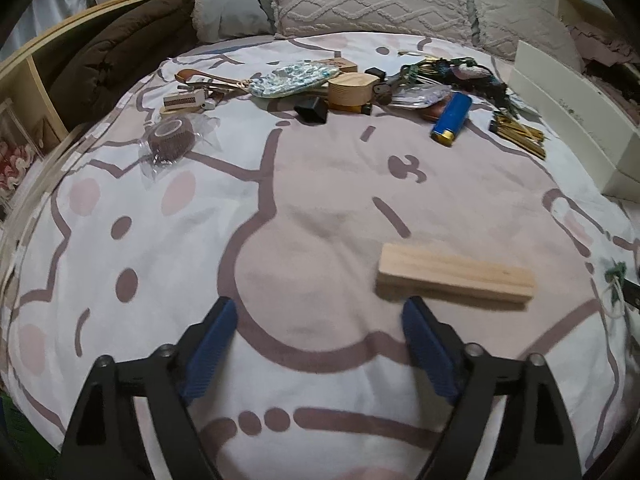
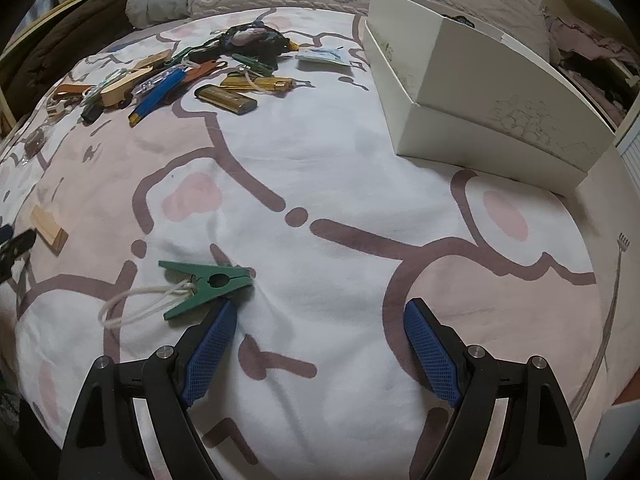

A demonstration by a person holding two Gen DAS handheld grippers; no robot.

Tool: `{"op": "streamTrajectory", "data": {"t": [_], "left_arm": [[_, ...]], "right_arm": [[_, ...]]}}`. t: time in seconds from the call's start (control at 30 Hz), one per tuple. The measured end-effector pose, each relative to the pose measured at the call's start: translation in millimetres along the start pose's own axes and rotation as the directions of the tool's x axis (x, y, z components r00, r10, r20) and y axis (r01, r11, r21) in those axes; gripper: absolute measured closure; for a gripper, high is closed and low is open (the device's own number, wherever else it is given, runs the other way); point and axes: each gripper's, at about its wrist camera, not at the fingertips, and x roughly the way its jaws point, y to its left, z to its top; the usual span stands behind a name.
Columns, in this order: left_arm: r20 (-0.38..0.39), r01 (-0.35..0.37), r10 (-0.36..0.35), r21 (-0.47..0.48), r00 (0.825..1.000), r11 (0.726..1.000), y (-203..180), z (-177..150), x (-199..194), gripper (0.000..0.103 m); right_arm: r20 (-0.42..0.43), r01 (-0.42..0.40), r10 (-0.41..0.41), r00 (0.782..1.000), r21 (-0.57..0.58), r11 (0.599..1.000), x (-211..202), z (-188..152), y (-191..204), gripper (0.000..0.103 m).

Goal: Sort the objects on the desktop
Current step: 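Open the left gripper and rotate the wooden stick crosswise on the duvet, then grasp the wooden stick lengthwise with the left gripper while the right approaches the clothespin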

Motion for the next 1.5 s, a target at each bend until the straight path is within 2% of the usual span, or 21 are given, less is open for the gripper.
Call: {"op": "streamTrajectory", "data": {"t": [0.07, 0.17, 0.3, 0.43, 0.7, 0.87, 1.07, 1.3, 1.5], "left_arm": [[0.001, 0.044, -0.044, 0.001, 0.999, 0.999, -3, -3, -2, 0.010], [0.012, 0.126, -0.126, 0.022, 0.992, 0.992, -12, -4, -6, 0.008], [0.031, 0.164, -0.167, 0.070, 0.986, 0.984, -32, -1, -9, 0.005], [0.037, 0.188, -0.193, 0.109, 0.980, 0.976, -49, 3, -9, 0.005], [0.020, 0.199, -0.203, 0.120, 0.979, 0.973, -59, 10, 3, 0.000], [0.015, 0.197, -0.200, 0.111, 0.980, 0.974, -59, 13, 10, 0.000], [0.025, 0.202, -0.205, 0.099, 0.978, 0.974, -59, 11, 17, 0.000], [0.057, 0.197, -0.203, 0.100, 0.977, 0.975, -59, 5, 19, 0.000], [0.072, 0.188, -0.196, 0.100, 0.978, 0.977, -61, 2, 20, 0.000]], "right_arm": [[0.002, -0.001, 0.001, 1.000, 0.000, 1.000, 0, -1, 0, 0.018], [0.005, 0.013, -0.013, 1.000, -0.004, 1.000, 2, -2, 0, 0.011], [-0.004, 0.018, -0.018, 1.000, 0.031, 0.999, 7, -4, -5, 0.000], [0.011, 0.002, -0.002, 1.000, 0.051, 0.999, 8, -8, -8, 0.000], [0.089, -0.002, 0.001, 0.996, 0.008, 1.000, 2, -20, -2, 0.000], [0.077, -0.065, 0.063, 0.995, 0.026, 0.998, -4, -18, -5, 0.000], [0.084, -0.155, 0.152, 0.985, 0.028, 0.988, -13, -9, 11, 0.000], [0.060, -0.123, 0.125, 0.990, -0.031, 0.992, -6, -3, 37, 0.000], [0.086, -0.204, 0.199, 0.976, 0.049, 0.978, -12, 1, 33, 0.000]]}}
